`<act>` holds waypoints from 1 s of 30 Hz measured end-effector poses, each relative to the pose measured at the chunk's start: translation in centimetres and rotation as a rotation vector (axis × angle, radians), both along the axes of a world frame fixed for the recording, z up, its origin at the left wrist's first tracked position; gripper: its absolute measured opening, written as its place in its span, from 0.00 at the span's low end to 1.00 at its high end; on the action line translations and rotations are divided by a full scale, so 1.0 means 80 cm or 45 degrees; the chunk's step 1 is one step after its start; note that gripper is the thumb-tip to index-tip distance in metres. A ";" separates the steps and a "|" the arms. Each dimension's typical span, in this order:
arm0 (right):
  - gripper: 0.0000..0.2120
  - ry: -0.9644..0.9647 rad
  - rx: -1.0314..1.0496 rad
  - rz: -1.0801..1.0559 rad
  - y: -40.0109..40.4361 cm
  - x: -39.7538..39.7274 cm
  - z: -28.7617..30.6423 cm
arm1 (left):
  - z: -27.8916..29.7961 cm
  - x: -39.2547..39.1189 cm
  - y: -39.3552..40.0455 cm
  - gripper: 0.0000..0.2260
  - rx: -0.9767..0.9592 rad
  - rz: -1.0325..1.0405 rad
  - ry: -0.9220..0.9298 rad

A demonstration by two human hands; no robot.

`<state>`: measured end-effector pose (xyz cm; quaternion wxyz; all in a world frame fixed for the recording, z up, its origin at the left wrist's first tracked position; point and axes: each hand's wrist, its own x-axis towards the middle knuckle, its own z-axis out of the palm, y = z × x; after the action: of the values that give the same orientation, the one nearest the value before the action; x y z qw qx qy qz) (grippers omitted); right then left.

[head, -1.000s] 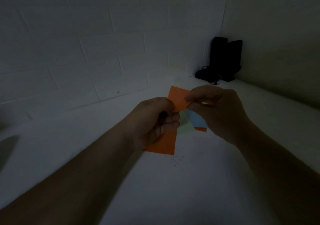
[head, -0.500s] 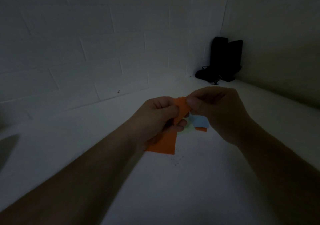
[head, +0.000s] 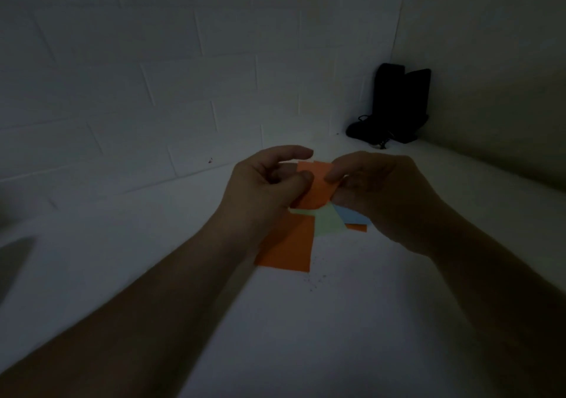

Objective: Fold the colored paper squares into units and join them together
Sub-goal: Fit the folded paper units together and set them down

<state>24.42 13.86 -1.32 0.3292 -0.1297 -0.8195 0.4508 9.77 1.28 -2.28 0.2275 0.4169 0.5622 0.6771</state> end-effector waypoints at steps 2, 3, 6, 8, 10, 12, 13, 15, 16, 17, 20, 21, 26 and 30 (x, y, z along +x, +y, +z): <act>0.15 -0.072 0.146 -0.032 0.000 0.000 0.000 | 0.001 -0.003 -0.001 0.13 -0.003 0.010 -0.053; 0.16 -0.089 0.192 -0.064 0.001 -0.001 0.000 | 0.002 -0.004 -0.001 0.14 -0.006 0.010 -0.072; 0.17 -0.098 0.241 -0.103 0.000 -0.002 -0.001 | 0.004 -0.004 -0.001 0.16 -0.019 -0.035 -0.137; 0.17 -0.083 0.245 -0.130 -0.001 -0.003 -0.003 | 0.006 -0.002 -0.003 0.17 -0.033 -0.066 -0.155; 0.17 -0.061 0.171 -0.135 -0.002 -0.003 -0.003 | 0.008 -0.002 -0.004 0.18 -0.043 -0.069 -0.163; 0.18 -0.037 0.088 -0.118 -0.001 -0.003 -0.004 | 0.008 -0.003 -0.003 0.18 -0.049 -0.072 -0.190; 0.18 -0.031 0.063 -0.112 -0.001 -0.003 -0.004 | 0.008 -0.003 -0.003 0.19 -0.054 -0.077 -0.205; 0.18 -0.018 0.051 -0.102 -0.002 -0.003 -0.005 | 0.007 -0.002 -0.003 0.19 -0.061 -0.098 -0.236; 0.18 -0.013 0.088 -0.106 -0.001 -0.004 -0.006 | 0.007 -0.002 -0.002 0.20 -0.065 -0.114 -0.249; 0.17 -0.015 0.146 -0.114 -0.001 -0.004 -0.007 | 0.007 -0.002 -0.002 0.20 -0.069 -0.128 -0.257; 0.15 -0.012 0.203 -0.127 0.000 -0.004 -0.007 | 0.007 -0.002 -0.002 0.20 -0.068 -0.159 -0.291; 0.14 0.003 0.180 -0.117 0.000 -0.004 -0.007 | 0.007 -0.002 -0.002 0.20 -0.063 -0.176 -0.310; 0.07 0.106 -0.149 0.047 0.003 -0.006 -0.009 | 0.006 0.005 0.001 0.19 -0.052 -0.272 -0.340; 0.08 0.176 -0.366 0.051 -0.003 -0.010 -0.008 | 0.006 0.006 0.000 0.20 -0.072 -0.332 -0.303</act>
<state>23.63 13.62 -1.94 0.3536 -0.1280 -0.7243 0.5778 10.28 1.26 -1.79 0.3901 0.3966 0.4913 0.6702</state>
